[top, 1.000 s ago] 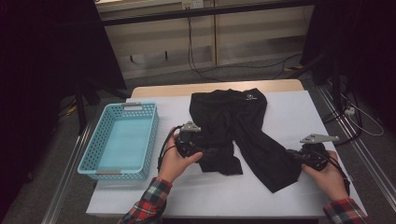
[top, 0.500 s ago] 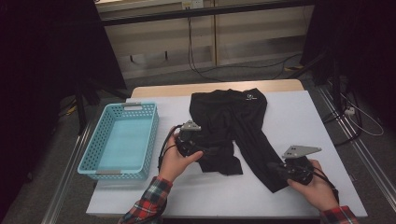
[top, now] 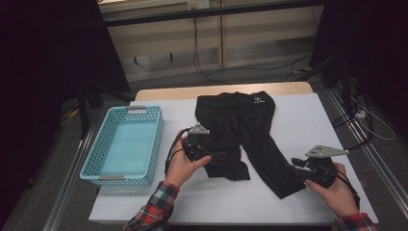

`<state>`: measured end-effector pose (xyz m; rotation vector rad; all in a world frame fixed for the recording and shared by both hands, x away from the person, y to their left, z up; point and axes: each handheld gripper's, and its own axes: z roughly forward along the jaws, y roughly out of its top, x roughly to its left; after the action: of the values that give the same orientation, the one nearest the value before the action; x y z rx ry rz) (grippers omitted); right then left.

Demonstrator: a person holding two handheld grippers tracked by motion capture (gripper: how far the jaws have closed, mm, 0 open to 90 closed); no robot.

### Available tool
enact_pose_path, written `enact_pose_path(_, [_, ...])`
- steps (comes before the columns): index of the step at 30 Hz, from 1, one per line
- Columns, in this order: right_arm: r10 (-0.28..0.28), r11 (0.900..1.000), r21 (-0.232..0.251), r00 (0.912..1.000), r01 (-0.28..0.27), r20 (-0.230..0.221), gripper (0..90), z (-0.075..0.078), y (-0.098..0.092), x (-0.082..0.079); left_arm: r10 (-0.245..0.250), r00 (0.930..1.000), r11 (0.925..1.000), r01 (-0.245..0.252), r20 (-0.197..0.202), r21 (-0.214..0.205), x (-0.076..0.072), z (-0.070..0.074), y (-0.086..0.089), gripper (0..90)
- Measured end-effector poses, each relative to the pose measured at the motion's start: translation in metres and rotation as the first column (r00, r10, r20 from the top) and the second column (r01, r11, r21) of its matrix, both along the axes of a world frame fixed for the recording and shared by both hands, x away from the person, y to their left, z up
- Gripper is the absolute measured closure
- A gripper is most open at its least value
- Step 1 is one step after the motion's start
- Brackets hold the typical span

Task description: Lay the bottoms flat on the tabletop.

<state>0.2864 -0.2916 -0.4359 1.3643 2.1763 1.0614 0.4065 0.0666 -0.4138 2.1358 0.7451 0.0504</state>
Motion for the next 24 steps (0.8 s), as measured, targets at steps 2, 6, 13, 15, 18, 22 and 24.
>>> enact_pose_path(2, [0.024, 0.9997, -0.009, 0.9995, -0.024, -0.020, 71.0, -0.004, 0.003, 0.001, -0.002, 1.0000, 1.0000, 0.002, 0.001, 0.001, 0.000, 0.000, -0.001, 20.1])
enact_pose_path(6, [0.027, 0.9990, -0.036, 0.9982, -0.029, -0.053, 71.9, -0.010, 0.009, 0.003, -0.004, 1.0000, 1.0000, 0.004, 0.002, -0.002, -0.001, 0.000, -0.002, 20.1])
enact_pose_path(13, [0.087, 0.9962, -0.002, 0.9952, -0.087, -0.044, 90.0, -0.007, 0.016, 0.003, -0.009, 1.0000, 1.0000, 0.009, 0.002, 0.000, -0.001, -0.001, -0.003, 20.1])
enact_pose_path(15, [0.105, 0.9945, 0.013, 0.9942, -0.104, -0.026, 90.0, -0.002, 0.019, 0.001, -0.009, 1.0000, 1.0000, 0.009, 0.003, 0.002, -0.001, -0.001, -0.003, 20.1])
enact_pose_path(18, [0.127, 0.9919, 0.012, 0.9919, -0.127, -0.005, 90.0, 0.004, 0.024, -0.002, -0.010, 0.9999, 1.0000, 0.010, 0.003, 0.002, -0.001, -0.001, -0.003, 20.1])
enact_pose_path(22, [0.101, 0.9947, 0.012, 0.9947, -0.102, 0.019, 90.0, 0.008, 0.019, -0.002, -0.015, 0.9999, 0.9999, 0.015, 0.004, 0.001, -0.002, 0.001, -0.004, 20.1])
enact_pose_path(24, [0.072, 0.9969, 0.029, 0.9972, -0.072, 0.023, 90.0, 0.010, 0.009, -0.001, -0.017, 0.9998, 0.9999, 0.017, 0.005, 0.003, -0.002, 0.001, -0.004, 20.1])
